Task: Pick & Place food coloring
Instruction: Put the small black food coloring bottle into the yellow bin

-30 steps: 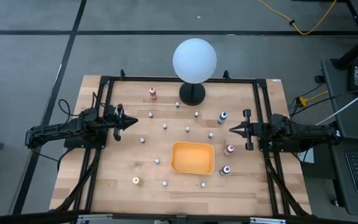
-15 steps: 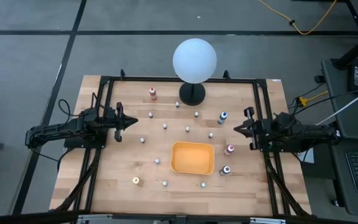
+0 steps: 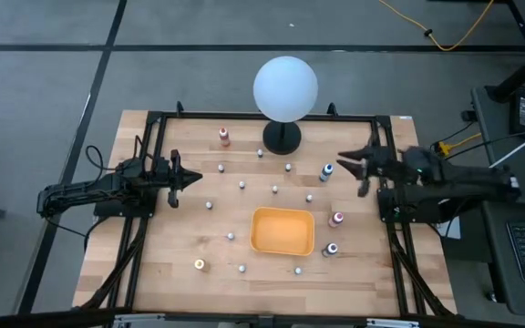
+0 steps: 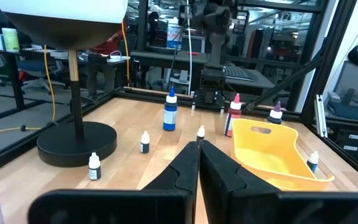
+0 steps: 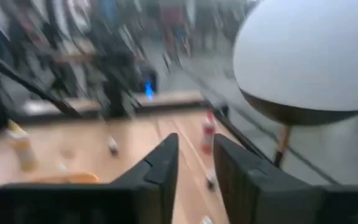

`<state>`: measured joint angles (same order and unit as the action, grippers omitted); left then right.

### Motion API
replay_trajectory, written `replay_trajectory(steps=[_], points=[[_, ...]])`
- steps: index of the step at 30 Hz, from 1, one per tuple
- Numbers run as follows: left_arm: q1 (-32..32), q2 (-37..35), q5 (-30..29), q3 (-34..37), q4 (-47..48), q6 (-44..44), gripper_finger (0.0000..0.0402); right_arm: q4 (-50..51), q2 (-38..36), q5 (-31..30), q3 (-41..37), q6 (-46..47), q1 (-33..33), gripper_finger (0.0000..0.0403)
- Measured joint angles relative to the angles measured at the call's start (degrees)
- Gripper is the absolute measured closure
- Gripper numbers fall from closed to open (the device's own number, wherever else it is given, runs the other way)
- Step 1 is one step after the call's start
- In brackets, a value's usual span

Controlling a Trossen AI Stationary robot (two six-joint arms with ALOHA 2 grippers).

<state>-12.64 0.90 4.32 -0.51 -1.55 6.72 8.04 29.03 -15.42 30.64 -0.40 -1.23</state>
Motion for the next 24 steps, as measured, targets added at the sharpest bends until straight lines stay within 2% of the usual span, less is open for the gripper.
replay_trajectory(steps=[6,10,16,21,24], points=[[0.0,-0.02,0.0,0.0,0.01,0.0,0.039,14.73,25.0,-1.41,20.41,-1.56,-2.65,0.0229],[0.0,-0.01,0.0,0.01,0.01,0.0,0.039,21.86,37.97,-1.51,29.14,-2.81,-4.68,0.0208],[0.0,-0.02,0.0,0.02,0.01,0.0,0.0393,23.37,50.47,-1.66,32.05,-2.78,-6.53,0.02],[0.0,-0.01,0.02,0.0,0.01,0.0,0.0391,23.6,56.6,-5.67,32.06,-1.56,-7.33,0.02],[0.0,-0.02,0.01,0.02,0.01,0.0,0.0389,23.38,59.4,-5.71,32.06,-1.04,-7.99,0.02]])
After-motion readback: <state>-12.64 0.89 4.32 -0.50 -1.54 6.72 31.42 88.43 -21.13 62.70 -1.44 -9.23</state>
